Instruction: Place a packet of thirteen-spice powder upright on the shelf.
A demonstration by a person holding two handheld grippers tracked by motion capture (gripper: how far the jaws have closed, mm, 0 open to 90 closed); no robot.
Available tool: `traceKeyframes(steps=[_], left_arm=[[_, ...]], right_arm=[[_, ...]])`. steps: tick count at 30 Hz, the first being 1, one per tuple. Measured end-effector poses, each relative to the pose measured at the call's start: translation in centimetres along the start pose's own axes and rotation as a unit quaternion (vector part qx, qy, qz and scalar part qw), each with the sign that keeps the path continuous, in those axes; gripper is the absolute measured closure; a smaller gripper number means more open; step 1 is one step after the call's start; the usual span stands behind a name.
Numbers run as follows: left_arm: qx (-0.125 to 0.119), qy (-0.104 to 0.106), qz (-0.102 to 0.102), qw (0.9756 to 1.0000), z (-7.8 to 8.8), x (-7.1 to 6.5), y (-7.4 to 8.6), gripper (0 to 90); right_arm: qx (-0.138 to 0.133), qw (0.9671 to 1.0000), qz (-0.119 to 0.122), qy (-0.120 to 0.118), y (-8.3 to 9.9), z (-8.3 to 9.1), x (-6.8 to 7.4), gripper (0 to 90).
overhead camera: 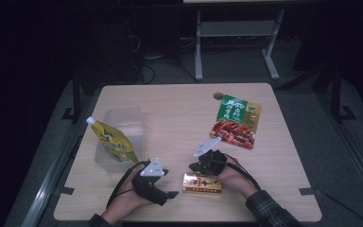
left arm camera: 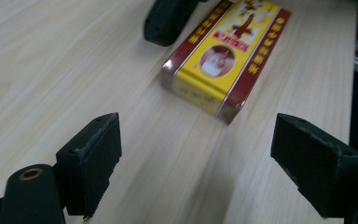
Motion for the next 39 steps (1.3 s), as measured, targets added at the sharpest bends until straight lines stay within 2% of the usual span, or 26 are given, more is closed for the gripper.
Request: traceKeyframes(steps=[3,6,9,11,14,16,22,26,31,34,39], left_arm=[[0.007,0.004,-0.033,0.9994,-0.5,-0.1,-0.6,15.5],[0.005,0.008,-0.052,0.9986,-1.2,0.0,-1.1,14.4],[0.005,0.024,-0.058,0.9980,-1.8,0.3,-1.3,14.5],[0.003,0.038,-0.058,0.9976,-2.3,0.4,-1.4,14.5],[0.009,0.049,-0.069,0.9964,-2.9,0.6,-1.7,14.5],[0.012,0.054,-0.078,0.9954,-3.3,0.6,-2.0,14.6],[0.031,0.074,-0.088,0.9929,-4.3,0.2,-1.6,15.3],[0.037,0.076,-0.095,0.9918,-4.6,0.2,-1.5,17.7],[0.042,0.074,-0.099,0.9915,-5.0,0.4,-1.4,21.7],[0.047,0.072,-0.101,0.9912,-5.3,0.3,-1.3,25.6],[0.048,0.073,-0.102,0.9909,-5.2,0.3,-1.2,26.3]], right_arm=[[-0.007,0.9995,-0.030,0.008,0.2,1.0,-0.7,69.7],[-0.011,0.9984,-0.052,0.018,0.8,2.0,-1.6,58.6],[-0.010,0.9973,-0.066,0.032,1.7,3.3,-2.5,51.1],[-0.015,0.9962,-0.077,0.039,2.4,4.3,-2.9,48.9],[-0.025,0.9942,-0.094,0.046,3.3,5.8,-3.5,47.8],[-0.027,0.9937,-0.099,0.045,4.0,6.6,-3.6,52.3],[-0.019,0.9957,-0.084,0.033,6.0,8.2,-2.6,81.0],[-0.014,0.9968,-0.078,0.011,7.0,8.6,-1.4,89.6],[-0.005,0.9981,-0.059,-0.014,7.5,8.6,0.1,89.8],[-0.002,0.9983,-0.054,-0.023,7.5,8.4,0.4,89.8],[0.000,0.9984,-0.047,-0.031,7.5,8.0,0.7,89.8]])
Point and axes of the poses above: each handheld gripper's, and its own axes: z roughly backward along the jaws, y roughly out of its underside, x roughly to its left, the point moved 9 cm from there along -z, roughly forward along the jaws, and after that the axes turned 6 degrees about y, right-handed, at the moved point
